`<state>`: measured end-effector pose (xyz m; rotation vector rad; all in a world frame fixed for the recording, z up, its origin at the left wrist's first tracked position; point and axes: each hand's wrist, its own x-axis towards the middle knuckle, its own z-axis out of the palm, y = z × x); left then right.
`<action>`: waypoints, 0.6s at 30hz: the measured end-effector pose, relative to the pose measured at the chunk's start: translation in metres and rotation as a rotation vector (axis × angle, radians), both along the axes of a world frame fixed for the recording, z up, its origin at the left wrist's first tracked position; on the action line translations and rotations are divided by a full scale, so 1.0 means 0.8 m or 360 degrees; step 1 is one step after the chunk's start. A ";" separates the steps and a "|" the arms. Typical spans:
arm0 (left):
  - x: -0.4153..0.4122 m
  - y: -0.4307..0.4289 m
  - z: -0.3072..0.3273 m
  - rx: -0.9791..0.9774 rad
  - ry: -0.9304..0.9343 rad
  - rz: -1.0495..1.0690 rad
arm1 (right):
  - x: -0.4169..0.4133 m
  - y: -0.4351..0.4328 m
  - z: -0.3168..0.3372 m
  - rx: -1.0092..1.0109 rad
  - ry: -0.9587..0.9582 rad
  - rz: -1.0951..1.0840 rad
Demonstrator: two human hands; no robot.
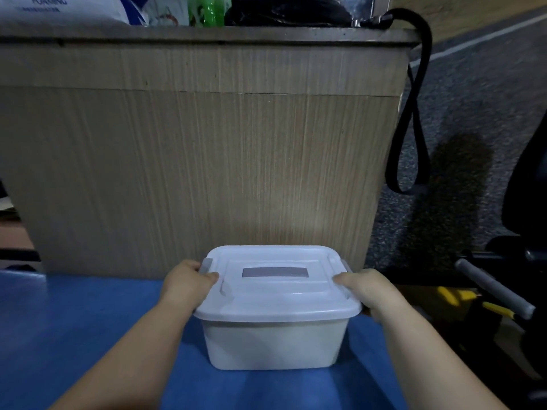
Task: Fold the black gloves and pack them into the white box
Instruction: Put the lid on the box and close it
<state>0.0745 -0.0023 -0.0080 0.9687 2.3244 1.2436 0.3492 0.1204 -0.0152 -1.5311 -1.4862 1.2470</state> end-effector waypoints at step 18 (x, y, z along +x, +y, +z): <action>0.009 -0.008 0.007 -0.0019 -0.0003 -0.0025 | -0.005 -0.011 0.012 0.0235 -0.0555 0.0031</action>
